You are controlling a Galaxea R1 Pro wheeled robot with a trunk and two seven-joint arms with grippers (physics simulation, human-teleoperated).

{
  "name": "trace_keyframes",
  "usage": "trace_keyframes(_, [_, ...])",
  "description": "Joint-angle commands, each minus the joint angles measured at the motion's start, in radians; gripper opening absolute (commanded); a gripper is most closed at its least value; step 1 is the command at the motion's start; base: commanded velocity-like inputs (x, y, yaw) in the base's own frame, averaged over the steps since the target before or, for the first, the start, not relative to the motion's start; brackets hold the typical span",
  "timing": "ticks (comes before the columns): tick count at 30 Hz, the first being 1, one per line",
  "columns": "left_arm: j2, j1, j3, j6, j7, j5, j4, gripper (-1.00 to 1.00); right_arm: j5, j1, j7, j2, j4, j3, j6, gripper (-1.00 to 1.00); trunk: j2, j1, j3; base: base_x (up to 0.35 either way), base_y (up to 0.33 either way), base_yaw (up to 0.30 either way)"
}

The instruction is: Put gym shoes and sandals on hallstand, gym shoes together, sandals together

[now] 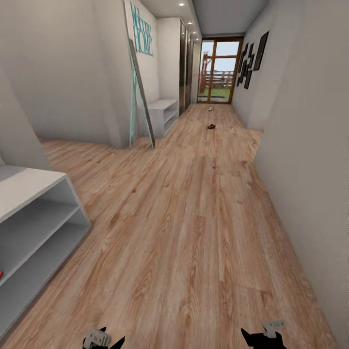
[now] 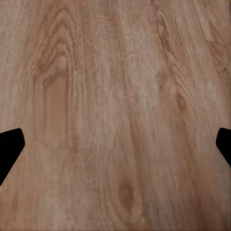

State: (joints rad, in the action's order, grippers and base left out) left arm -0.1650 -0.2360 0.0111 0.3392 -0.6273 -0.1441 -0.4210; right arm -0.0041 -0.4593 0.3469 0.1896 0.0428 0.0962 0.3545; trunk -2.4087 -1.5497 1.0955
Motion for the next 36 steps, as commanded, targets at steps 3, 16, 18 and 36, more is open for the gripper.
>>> trace_keyframes(3, [-0.001,0.000,0.001,0.000,-0.005,-0.010,0.001,1.00,-0.001,-0.001,0.007,-0.001,-0.001,0.008,0.001,1.00,0.000,0.000,0.001,0.337,0.000,-0.281])
trace_keyframes(16, [0.000,0.000,0.001,0.000,0.052,-0.013,0.001,1.00,0.002,-0.001,0.008,-0.004,-0.001,0.007,0.002,1.00,0.000,0.000,-0.002,0.339,0.000,-0.278])
trace_keyframes(18, [0.001,0.000,0.001,0.000,0.070,-0.015,0.001,1.00,0.004,-0.001,0.008,-0.006,-0.001,0.007,0.003,1.00,0.000,0.000,-0.004,0.339,0.000,-0.229])
trace_keyframes(36, [0.001,0.000,0.001,0.000,0.080,-0.032,0.002,1.00,0.008,-0.001,0.010,-0.010,-0.001,0.006,0.027,1.00,0.000,0.000,-0.027,0.339,0.000,-0.142])
